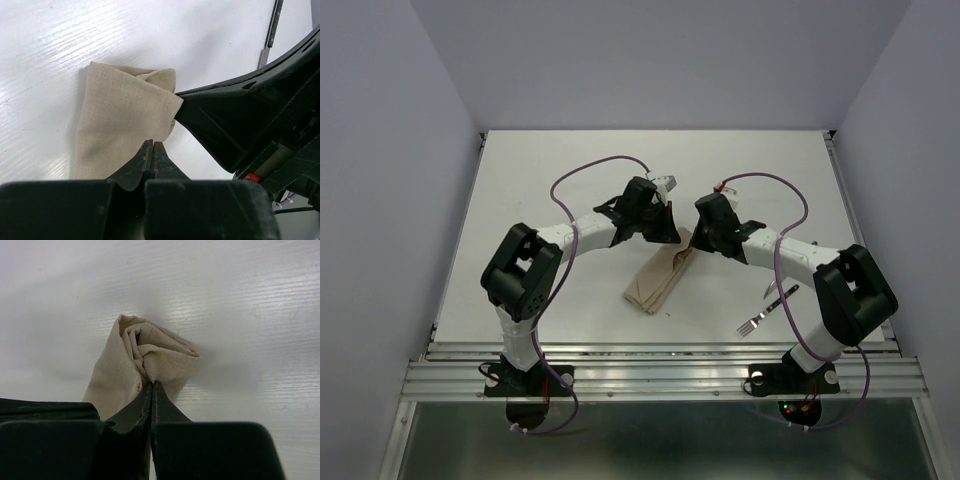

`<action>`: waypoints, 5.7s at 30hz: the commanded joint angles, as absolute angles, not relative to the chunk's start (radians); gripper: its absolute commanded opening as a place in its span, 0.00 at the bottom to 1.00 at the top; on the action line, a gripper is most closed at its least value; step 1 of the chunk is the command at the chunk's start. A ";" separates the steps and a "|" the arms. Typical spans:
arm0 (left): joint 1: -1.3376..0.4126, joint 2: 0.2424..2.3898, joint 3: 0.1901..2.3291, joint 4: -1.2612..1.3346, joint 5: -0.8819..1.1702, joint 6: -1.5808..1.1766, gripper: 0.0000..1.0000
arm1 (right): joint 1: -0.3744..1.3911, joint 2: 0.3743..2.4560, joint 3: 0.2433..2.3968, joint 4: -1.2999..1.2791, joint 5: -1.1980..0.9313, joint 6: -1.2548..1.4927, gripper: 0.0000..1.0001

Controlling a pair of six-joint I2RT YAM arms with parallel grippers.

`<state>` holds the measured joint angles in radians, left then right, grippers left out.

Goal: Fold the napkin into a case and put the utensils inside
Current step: Stuff the top corner of the smaller-rectangle-folded napkin into the folded napkin.

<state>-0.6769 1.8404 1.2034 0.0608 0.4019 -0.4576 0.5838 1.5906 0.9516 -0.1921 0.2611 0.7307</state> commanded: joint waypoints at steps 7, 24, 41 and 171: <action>-0.670 1.903 1.290 0.144 0.482 -0.480 0.00 | 0.589 1.555 0.953 -0.144 0.262 0.738 0.01; -0.690 2.034 1.282 0.206 0.519 -0.499 0.00 | 0.589 1.557 0.959 -0.149 0.262 0.739 0.01; -0.695 1.918 1.230 0.192 0.503 -0.489 0.00 | 0.589 1.555 0.951 -0.149 0.261 0.741 0.01; -0.709 1.959 1.075 0.564 0.474 -0.790 0.00 | 0.571 1.534 0.890 -0.140 0.218 0.844 0.01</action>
